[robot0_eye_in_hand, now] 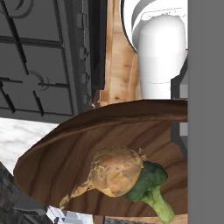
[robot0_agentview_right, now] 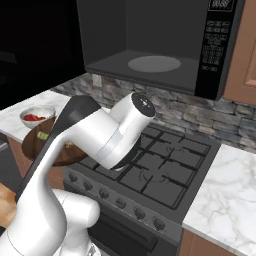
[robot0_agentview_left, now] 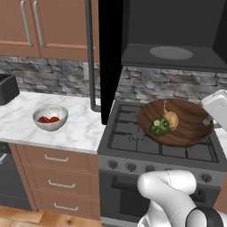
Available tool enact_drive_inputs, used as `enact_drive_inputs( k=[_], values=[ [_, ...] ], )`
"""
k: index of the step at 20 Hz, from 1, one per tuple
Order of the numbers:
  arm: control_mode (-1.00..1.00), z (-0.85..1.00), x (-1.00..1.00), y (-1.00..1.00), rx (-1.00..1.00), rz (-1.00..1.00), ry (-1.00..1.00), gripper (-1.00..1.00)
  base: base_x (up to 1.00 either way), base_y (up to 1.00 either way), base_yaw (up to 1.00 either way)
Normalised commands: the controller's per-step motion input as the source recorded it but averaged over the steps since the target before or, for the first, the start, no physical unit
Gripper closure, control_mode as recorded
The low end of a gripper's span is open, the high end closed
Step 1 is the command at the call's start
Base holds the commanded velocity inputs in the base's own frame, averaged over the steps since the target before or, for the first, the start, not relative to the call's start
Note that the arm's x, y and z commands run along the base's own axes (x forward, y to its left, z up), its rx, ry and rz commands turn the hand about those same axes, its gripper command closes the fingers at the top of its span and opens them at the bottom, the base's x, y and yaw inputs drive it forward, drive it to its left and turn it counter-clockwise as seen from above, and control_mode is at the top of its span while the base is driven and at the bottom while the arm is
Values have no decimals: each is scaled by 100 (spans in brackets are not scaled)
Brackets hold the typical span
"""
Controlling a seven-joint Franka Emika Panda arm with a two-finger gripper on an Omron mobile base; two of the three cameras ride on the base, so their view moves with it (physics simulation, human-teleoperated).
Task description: Place the bowl containing the onion and broccoli in the microwave. Close the microwave door and press the start button to microwave the meal.
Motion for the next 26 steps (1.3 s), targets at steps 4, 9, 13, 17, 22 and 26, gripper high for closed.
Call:
enact_drive_inputs(
  k=[4,9,13,17,22,26],
  values=[
    [-100,0,0,-3,0,0,0,100,0,0,4],
    [-100,0,0,-1,0,0,0,100,0,0,0],
    [-100,5,0,-15,5,-3,-6,100,0,0,0],
    [-100,78,0,-6,2,-3,-27,100,0,0,0],
    [-100,80,3,0,0,-18,-10,100,0,0,0],
    [-100,45,16,-7,0,-29,3,100,0,0,0]
  ],
)
